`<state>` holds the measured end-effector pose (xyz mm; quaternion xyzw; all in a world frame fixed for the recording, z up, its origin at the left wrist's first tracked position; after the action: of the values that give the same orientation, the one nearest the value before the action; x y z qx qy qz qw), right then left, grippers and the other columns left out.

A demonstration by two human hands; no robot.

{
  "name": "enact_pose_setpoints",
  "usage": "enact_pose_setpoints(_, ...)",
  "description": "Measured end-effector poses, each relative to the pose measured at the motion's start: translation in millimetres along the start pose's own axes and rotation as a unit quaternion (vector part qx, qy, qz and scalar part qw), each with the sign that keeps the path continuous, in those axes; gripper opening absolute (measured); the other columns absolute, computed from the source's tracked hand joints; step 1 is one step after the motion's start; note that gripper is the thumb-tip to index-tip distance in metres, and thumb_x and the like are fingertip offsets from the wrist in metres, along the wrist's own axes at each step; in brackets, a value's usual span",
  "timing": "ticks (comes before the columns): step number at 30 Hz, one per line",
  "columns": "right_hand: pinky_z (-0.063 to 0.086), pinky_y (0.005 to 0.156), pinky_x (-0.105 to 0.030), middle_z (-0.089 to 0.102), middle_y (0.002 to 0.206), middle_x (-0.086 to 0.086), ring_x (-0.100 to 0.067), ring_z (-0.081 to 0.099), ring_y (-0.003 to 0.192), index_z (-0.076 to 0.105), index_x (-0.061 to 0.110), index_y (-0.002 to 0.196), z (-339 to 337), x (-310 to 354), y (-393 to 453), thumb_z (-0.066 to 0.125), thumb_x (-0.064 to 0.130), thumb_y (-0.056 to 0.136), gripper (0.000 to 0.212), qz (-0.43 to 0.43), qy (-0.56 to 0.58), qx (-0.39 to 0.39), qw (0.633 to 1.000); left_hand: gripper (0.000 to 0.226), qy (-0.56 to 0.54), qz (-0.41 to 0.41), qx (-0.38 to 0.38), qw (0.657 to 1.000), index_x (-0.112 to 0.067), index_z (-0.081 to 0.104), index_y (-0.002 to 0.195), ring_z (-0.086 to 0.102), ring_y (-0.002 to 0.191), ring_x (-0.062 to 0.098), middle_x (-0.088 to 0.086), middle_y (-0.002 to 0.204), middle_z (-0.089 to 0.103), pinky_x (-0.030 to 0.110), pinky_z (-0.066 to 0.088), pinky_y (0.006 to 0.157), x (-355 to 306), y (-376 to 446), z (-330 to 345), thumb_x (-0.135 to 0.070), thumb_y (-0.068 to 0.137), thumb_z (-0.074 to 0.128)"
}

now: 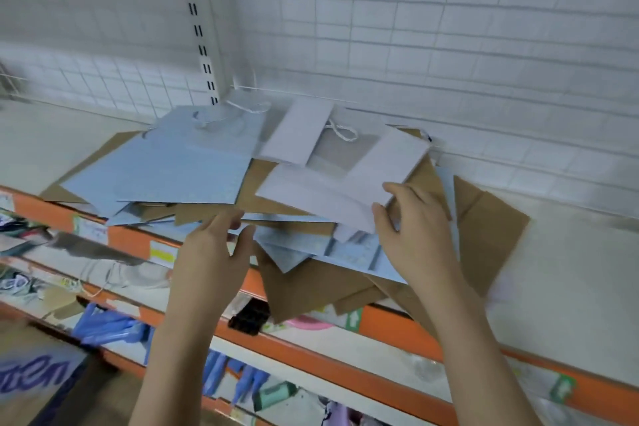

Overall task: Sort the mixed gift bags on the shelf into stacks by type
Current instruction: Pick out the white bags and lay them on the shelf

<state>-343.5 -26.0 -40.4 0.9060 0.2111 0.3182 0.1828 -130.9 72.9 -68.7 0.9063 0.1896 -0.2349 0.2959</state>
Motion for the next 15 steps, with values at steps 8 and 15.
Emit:
enact_pose_setpoints(8,0.036,0.094,-0.03,0.054,0.127,-0.009,-0.026,0.046,0.117,0.051,0.007,0.13,31,30,38,0.052,0.023,0.093,0.04,-0.029,-0.041,0.033,0.998,0.026,-0.019,-0.009,-0.003,1.0,-0.008,0.064,0.11,0.06,0.066,0.023,-0.001,0.069,0.06,0.025,0.04,0.059,23,37,-4,-0.021,0.088,0.061)
enact_pose_setpoints(15,0.035,0.093,-0.033,0.055,0.124,-0.013,-0.03,0.047,0.113,0.052,0.005,0.127,52,31,72,0.053,0.02,0.092,0.038,-0.031,-0.049,0.052,0.997,0.043,-0.024,-0.063,-0.013,0.998,-0.006,0.051,0.127,0.059,0.096,0.03,0.011,0.099,0.065,0.031,0.04,0.08,20,93,9,-0.032,0.093,0.052)
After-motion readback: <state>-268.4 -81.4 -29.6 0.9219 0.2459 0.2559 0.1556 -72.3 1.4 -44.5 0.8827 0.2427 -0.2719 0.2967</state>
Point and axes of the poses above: each hand's wrist, its own y-axis towards the middle knuckle, its own z-axis out of the palm, x = y × z, the point moved 1 cm from there along y, towards the middle knuckle
